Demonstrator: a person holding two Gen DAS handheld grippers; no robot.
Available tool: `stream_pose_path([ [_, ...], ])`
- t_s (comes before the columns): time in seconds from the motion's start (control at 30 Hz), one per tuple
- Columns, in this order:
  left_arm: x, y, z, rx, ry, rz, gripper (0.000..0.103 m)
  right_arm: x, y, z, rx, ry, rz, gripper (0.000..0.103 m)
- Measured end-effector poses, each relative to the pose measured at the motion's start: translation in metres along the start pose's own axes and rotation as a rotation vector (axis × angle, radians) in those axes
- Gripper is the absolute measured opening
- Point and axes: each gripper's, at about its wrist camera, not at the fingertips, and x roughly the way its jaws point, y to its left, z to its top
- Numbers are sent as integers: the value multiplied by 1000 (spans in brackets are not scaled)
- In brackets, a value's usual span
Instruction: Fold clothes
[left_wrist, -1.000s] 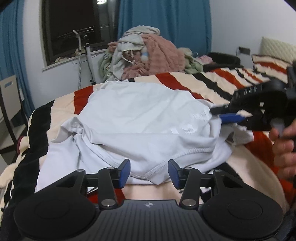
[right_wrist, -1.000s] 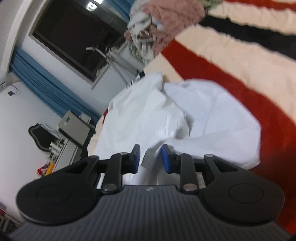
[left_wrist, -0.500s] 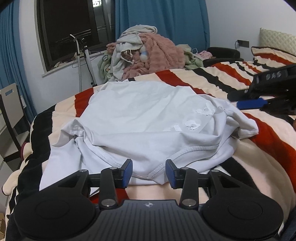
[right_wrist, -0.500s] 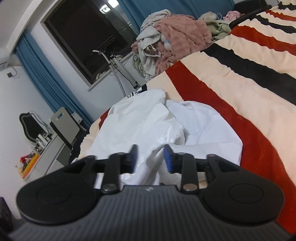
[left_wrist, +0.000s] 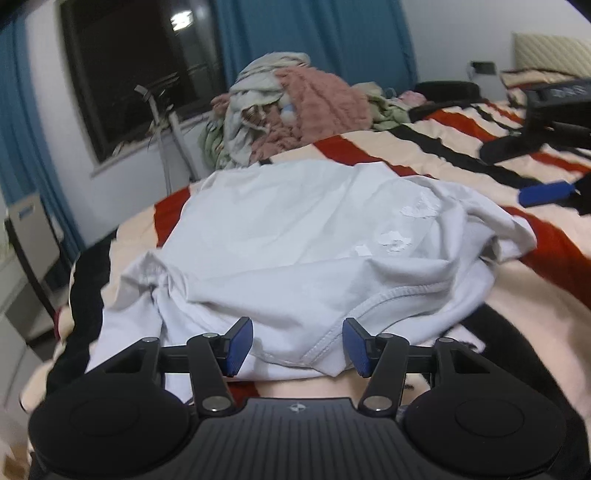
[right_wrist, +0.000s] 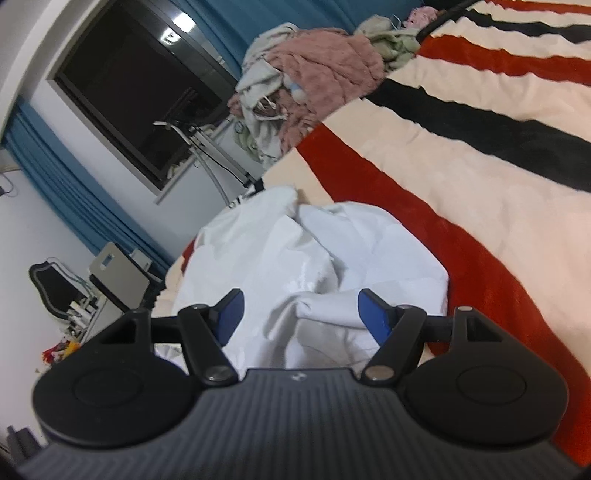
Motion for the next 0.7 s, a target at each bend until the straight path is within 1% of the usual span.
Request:
stream_pose_path([
  [0.07, -6, -10, -2, 62, -16, -10, 56, 2, -4, 0, 23, 6, -15, 71],
  [0.17, -12, -31, -8, 185, -32, -29, 58, 5, -10, 0, 58, 16, -37, 71],
  [0.2, -11, -39, -10, 234, -30, -24, 58, 7, -12, 0, 77, 25, -43, 71],
  [0.3, 5, -63, -23, 371, -7, 42, 56, 12, -17, 0, 117, 46, -37, 71],
  [0.37, 15, -73, -29, 444, -13, 81, 56, 13, -16, -1, 113, 53, -40, 71],
  [0.4, 18, -75, -29, 457, -20, 96, 55, 14, -16, -1, 111, 57, -41, 71],
  [0.43, 19, -74, -28, 451, -24, 108, 52, 15, -16, -2, 109, 61, -42, 71],
  [0.63, 11, -62, -20, 374, -33, 152, 49, 16, -16, -3, 101, 70, -53, 71],
  [0.67, 11, -61, -20, 372, -35, 167, 47, 16, -16, -4, 101, 71, -55, 71],
  [0.7, 11, -61, -20, 377, -36, 187, 44, 16, -15, -4, 98, 75, -55, 71],
])
